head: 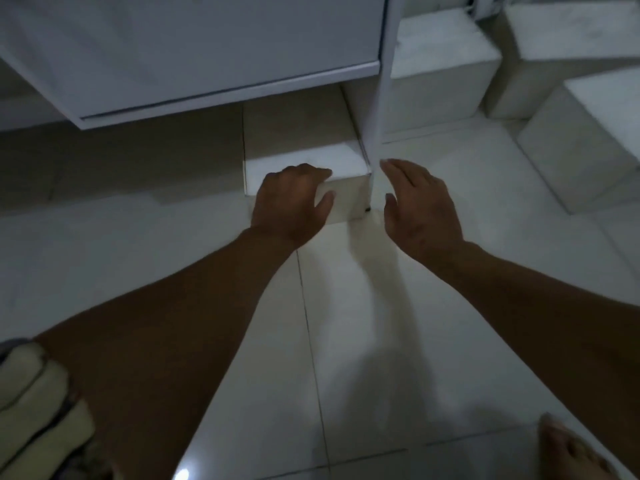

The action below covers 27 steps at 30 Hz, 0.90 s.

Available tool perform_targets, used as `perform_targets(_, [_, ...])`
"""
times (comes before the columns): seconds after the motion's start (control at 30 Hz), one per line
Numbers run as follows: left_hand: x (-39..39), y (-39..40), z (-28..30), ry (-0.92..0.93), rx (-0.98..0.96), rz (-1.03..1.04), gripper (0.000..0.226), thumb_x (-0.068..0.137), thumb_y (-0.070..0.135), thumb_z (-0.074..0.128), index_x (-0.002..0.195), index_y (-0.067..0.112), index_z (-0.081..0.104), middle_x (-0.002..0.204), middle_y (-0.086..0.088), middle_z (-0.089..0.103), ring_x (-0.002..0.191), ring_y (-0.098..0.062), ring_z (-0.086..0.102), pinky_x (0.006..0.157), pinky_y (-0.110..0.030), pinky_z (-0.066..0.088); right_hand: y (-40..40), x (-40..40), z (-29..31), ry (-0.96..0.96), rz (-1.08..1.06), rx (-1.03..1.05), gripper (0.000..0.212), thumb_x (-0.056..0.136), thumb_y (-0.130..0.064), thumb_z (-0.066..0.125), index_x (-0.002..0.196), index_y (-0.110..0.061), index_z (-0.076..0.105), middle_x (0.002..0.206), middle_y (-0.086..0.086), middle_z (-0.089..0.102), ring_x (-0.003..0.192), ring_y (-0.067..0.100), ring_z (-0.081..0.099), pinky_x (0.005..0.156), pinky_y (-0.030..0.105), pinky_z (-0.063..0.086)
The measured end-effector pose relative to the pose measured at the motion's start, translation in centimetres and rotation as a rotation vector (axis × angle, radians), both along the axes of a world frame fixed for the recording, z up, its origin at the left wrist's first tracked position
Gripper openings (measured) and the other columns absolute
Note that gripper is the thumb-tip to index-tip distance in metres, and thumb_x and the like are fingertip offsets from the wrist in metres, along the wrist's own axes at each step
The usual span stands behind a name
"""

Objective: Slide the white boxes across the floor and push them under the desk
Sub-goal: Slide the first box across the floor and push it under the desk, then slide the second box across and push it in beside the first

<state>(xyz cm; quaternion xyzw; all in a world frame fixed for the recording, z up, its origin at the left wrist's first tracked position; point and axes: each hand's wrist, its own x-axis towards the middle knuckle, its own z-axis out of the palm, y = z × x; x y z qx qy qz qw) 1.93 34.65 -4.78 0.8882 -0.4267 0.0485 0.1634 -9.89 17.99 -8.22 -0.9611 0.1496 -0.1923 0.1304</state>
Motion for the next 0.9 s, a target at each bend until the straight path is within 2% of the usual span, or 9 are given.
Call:
perform_targets(0.23, [-3.9, -4.5, 4.8, -0.001, -0.077, -0.128, 0.037, 0.095, 0.037, 0.054, 0.129, 0.021, 0.061, 0.122, -0.003, 0.066, 0.113, -0.024, 0.058, 0.092, -0.036, 0.044, -2.8, -4.5, 7.2, -0.074, -0.146, -0.04, 0.044, 0.096, -0.017, 0.051, 0.139, -0.011, 0.049, 0.137, 0.01, 0.055, 0.122, 0.028, 0.051, 0.096, 0.043, 0.042])
perform_targets(0.43, [-6.2, -10.1, 9.6, 0.001, -0.11, -0.22, 0.039, 0.096, 0.037, 0.053, 0.131, 0.023, 0.059, 0.119, -0.001, 0.066, 0.11, -0.023, 0.06, 0.088, -0.036, 0.048, -7.0, -8.1, 12.1, -0.096, -0.265, 0.008, 0.042, 0.099, -0.025, 0.046, 0.14, -0.016, 0.047, 0.136, 0.007, 0.055, 0.119, 0.028, 0.054, 0.096, 0.045, 0.046])
perform_targets(0.6, [-8.0, -16.1, 11.8, 0.0, -0.153, -0.173, 0.038, 0.095, 0.037, 0.052, 0.131, 0.024, 0.059, 0.117, 0.001, 0.067, 0.107, -0.021, 0.061, 0.087, -0.035, 0.048, -12.5, -9.8, 13.9, -0.088, -0.306, 0.033, 0.042, 0.1, -0.026, 0.046, 0.141, -0.016, 0.046, 0.138, 0.007, 0.054, 0.123, 0.026, 0.051, 0.1, 0.044, 0.044])
perform_targets(0.73, [-10.1, -21.9, 11.9, 0.088, -0.145, -0.139, 0.038, 0.095, 0.037, 0.053, 0.129, 0.023, 0.06, 0.115, 0.001, 0.068, 0.106, -0.021, 0.061, 0.09, -0.04, 0.049, -17.2, -11.3, 14.0, -0.117, -0.331, 0.101, 0.041, 0.097, -0.022, 0.048, 0.138, -0.013, 0.05, 0.135, 0.008, 0.057, 0.119, 0.027, 0.054, 0.098, 0.044, 0.045])
perform_targets(0.9, [-12.9, -30.0, 11.6, 0.177, -0.114, -0.088, 0.038, 0.095, 0.038, 0.053, 0.128, 0.021, 0.061, 0.116, 0.0, 0.067, 0.107, -0.02, 0.06, 0.091, -0.04, 0.048, -24.7, -14.4, 13.3, -0.038, -0.379, 0.176, 0.042, 0.099, -0.024, 0.047, 0.14, -0.013, 0.048, 0.135, 0.007, 0.056, 0.118, 0.025, 0.054, 0.097, 0.042, 0.044])
